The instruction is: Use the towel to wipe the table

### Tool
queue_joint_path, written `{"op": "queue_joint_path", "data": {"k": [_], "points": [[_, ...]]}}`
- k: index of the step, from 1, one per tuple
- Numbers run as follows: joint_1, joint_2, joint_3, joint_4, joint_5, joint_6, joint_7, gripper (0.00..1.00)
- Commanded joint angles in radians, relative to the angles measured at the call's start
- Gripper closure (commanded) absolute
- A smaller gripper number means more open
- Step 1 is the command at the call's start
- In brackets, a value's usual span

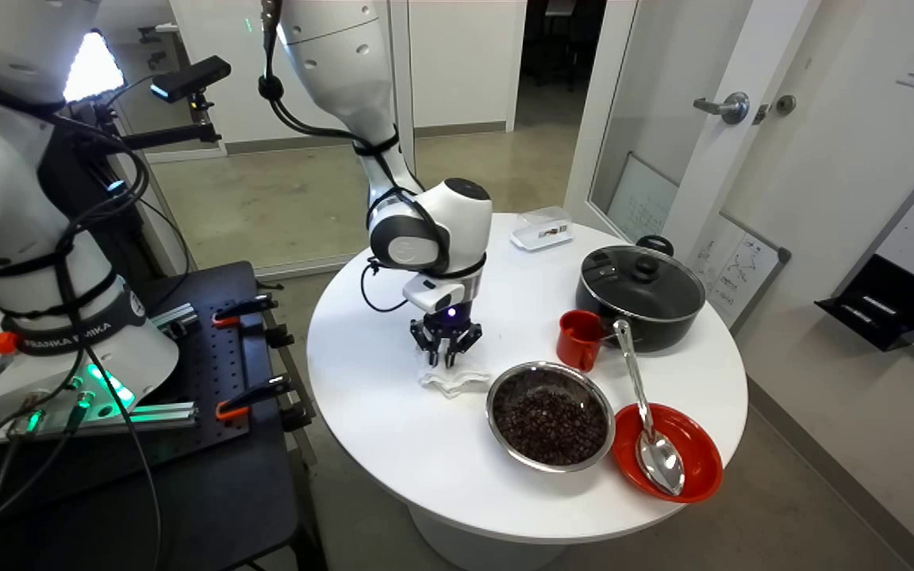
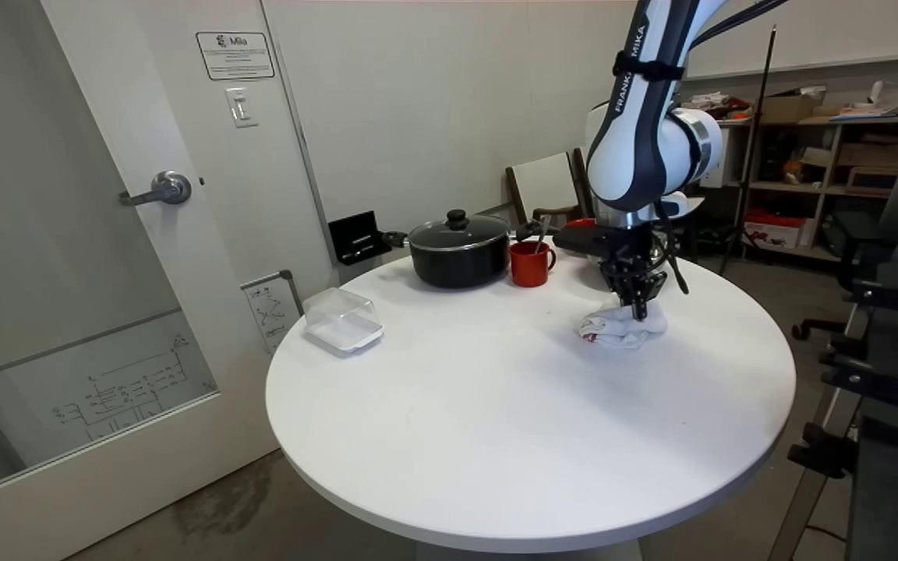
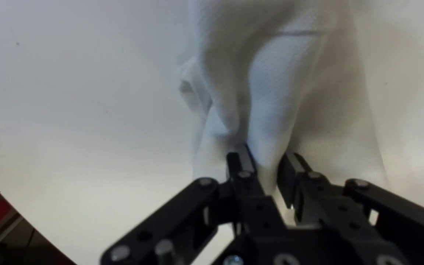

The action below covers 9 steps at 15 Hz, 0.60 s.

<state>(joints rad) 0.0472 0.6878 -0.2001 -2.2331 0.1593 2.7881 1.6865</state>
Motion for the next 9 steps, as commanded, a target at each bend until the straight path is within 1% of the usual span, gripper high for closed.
{"op": "queue_joint_path", "data": {"k": [1, 3, 4, 6, 7, 8, 9], "points": [[0.018, 0.041, -0.015, 0.026, -0.009, 0.004, -0.03, 1.0], [0.016, 0.059, -0.014, 0.037, -0.012, -0.002, -0.04, 0.97], [0.017, 0.065, -0.015, 0.04, -0.01, 0.0, -0.044, 0.99], [0.031, 0.081, -0.028, 0.047, -0.014, 0.019, -0.036, 0.97], [0.006, 0.07, 0.002, 0.048, -0.001, -0.011, -0.062, 0.97], [0.011, 0.064, 0.011, 0.041, -0.002, -0.012, -0.073, 0.97], [0.035, 0.054, 0.011, 0.023, -0.013, 0.008, -0.083, 0.97]]}}
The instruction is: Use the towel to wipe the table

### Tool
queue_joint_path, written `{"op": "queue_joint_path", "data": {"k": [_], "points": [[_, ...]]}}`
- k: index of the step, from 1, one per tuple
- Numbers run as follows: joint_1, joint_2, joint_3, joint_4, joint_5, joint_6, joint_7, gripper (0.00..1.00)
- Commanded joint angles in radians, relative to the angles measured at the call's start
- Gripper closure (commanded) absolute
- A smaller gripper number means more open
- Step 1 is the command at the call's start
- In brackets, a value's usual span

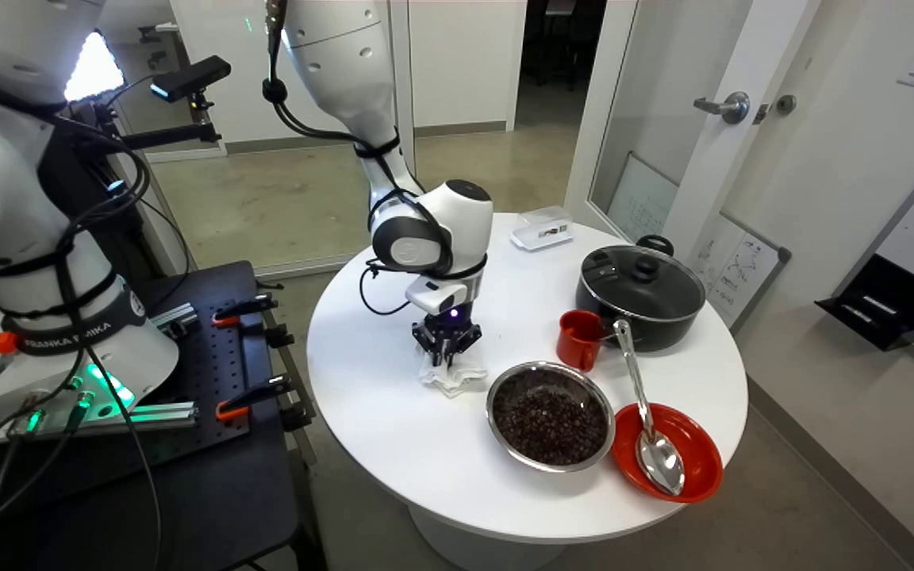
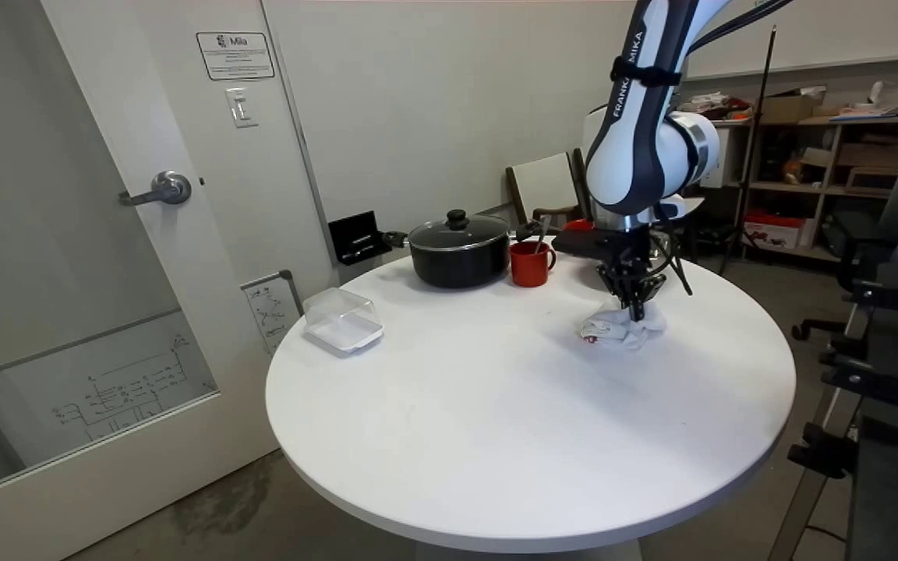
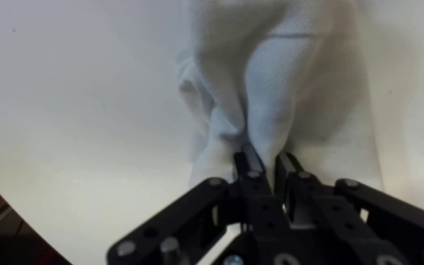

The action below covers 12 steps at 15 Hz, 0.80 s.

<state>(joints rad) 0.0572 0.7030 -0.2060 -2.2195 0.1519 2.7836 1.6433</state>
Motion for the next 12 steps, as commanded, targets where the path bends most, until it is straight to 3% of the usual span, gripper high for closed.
{"op": "queue_joint_path", "data": {"k": [1, 9, 12], "points": [[0.037, 0.032, 0.024, -0.002, -0.011, 0.02, -0.058, 0.97], [0.18, 0.015, 0.114, -0.059, -0.05, 0.017, -0.185, 0.97], [0.187, 0.0, 0.159, -0.05, -0.032, -0.02, -0.226, 0.97]]}}
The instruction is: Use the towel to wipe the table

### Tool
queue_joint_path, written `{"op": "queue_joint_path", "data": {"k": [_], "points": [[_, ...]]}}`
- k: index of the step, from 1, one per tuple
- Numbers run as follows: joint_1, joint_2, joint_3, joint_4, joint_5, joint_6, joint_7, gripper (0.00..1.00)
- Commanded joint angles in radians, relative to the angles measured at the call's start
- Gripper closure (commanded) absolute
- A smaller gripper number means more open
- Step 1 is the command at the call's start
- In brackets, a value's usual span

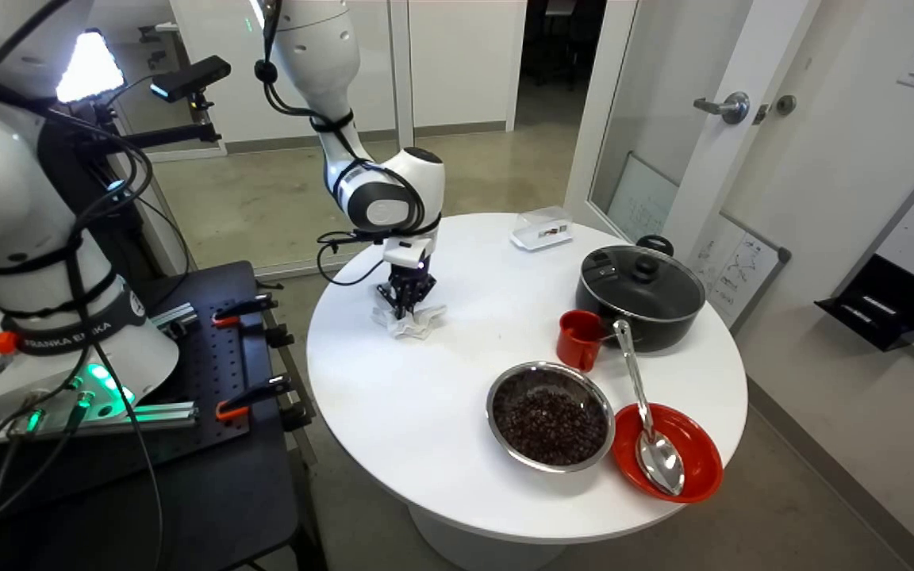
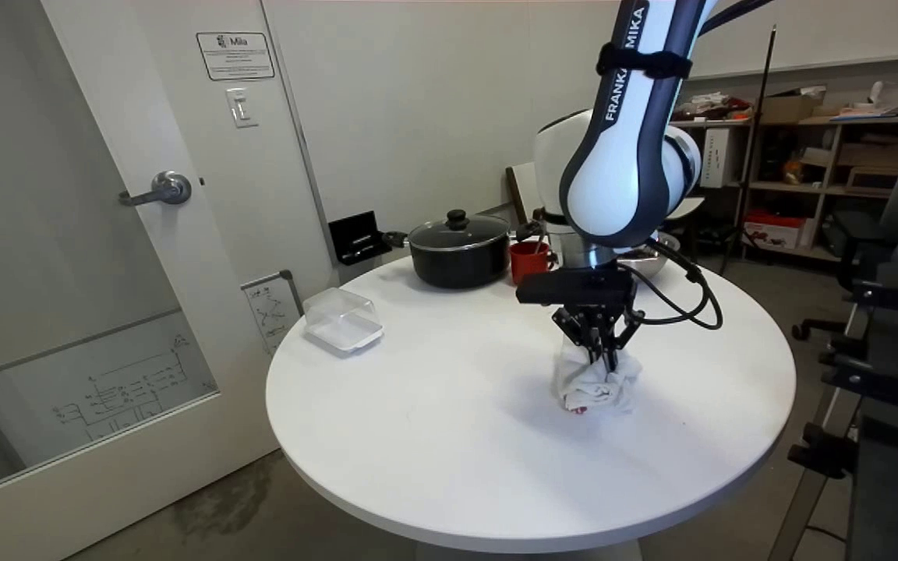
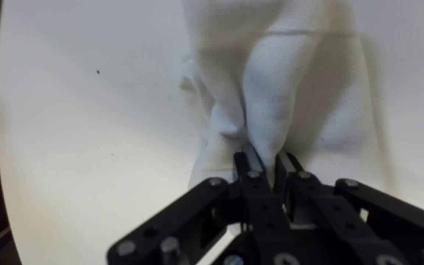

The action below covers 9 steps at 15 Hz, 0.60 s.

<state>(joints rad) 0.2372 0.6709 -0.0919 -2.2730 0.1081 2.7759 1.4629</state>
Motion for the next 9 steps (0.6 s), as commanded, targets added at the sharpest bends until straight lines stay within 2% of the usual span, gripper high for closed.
{"op": "queue_joint_path", "data": {"k": [1, 3, 7, 9], "points": [[0.013, 0.034, 0.046, 0.008, 0.01, -0.019, -0.049, 0.97], [0.035, 0.044, 0.015, 0.017, -0.005, -0.012, -0.034, 0.97], [0.054, 0.074, -0.103, 0.027, -0.033, 0.031, 0.008, 0.97], [0.023, 0.078, -0.161, 0.022, -0.025, 0.023, 0.011, 0.97]]}}
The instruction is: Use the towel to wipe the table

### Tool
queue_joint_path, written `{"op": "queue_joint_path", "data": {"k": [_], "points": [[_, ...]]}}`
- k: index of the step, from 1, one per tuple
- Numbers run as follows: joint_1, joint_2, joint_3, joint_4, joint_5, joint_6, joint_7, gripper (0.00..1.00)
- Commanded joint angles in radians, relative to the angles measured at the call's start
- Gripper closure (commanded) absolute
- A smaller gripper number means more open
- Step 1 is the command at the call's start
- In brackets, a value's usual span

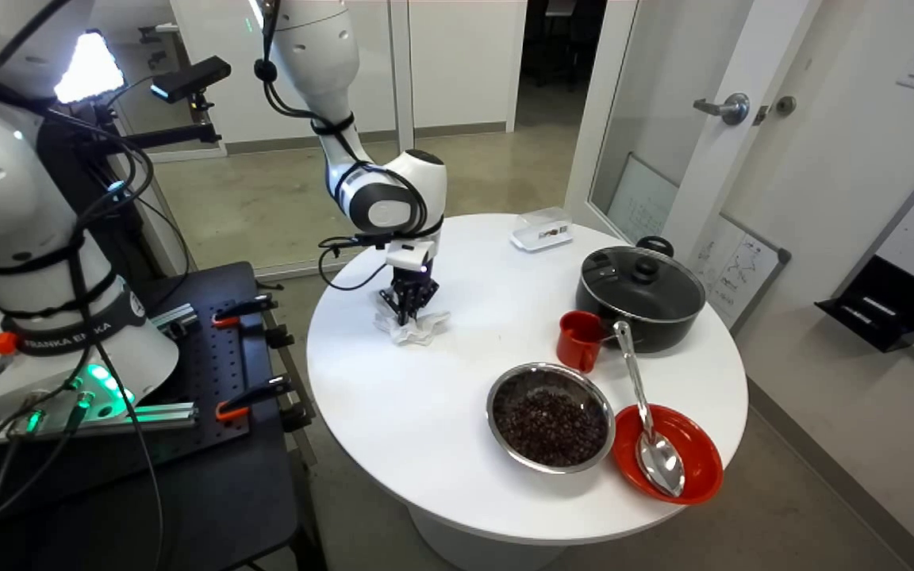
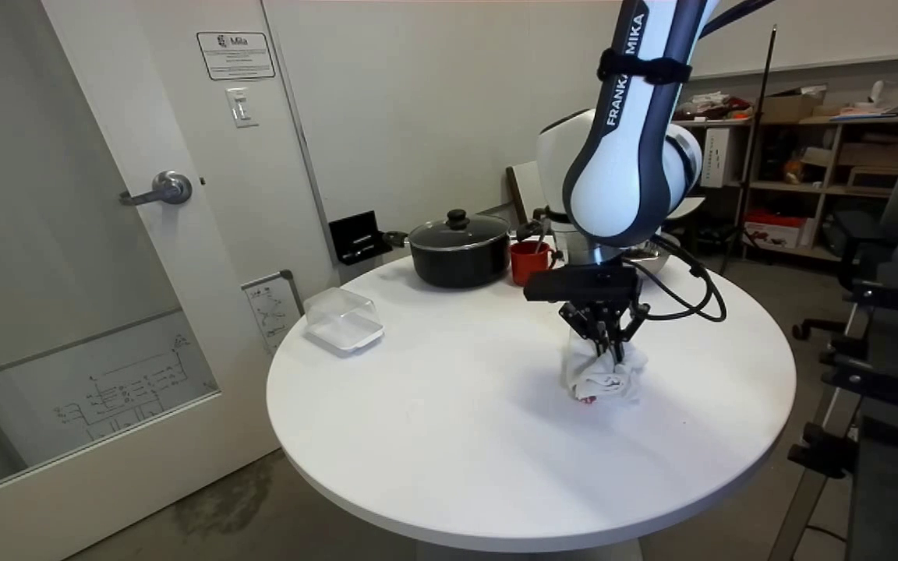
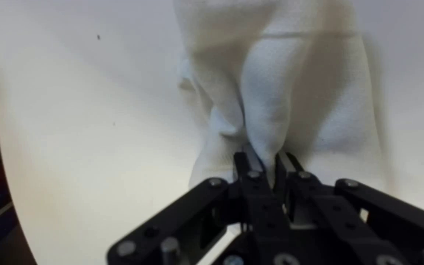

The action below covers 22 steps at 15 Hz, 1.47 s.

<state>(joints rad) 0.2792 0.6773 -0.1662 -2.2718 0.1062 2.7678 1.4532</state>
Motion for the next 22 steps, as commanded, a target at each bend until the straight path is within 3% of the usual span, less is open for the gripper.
{"op": "queue_joint_path", "data": {"k": [1, 6, 11, 22], "points": [[-0.033, 0.08, -0.119, 0.022, -0.02, 0.027, 0.026, 0.97], [-0.092, 0.123, -0.22, 0.053, -0.007, 0.018, 0.037, 0.97], [-0.109, 0.104, -0.169, 0.049, 0.008, 0.035, 0.018, 0.97], [0.166, 0.063, -0.056, -0.02, -0.078, 0.138, 0.0, 0.97]]}}
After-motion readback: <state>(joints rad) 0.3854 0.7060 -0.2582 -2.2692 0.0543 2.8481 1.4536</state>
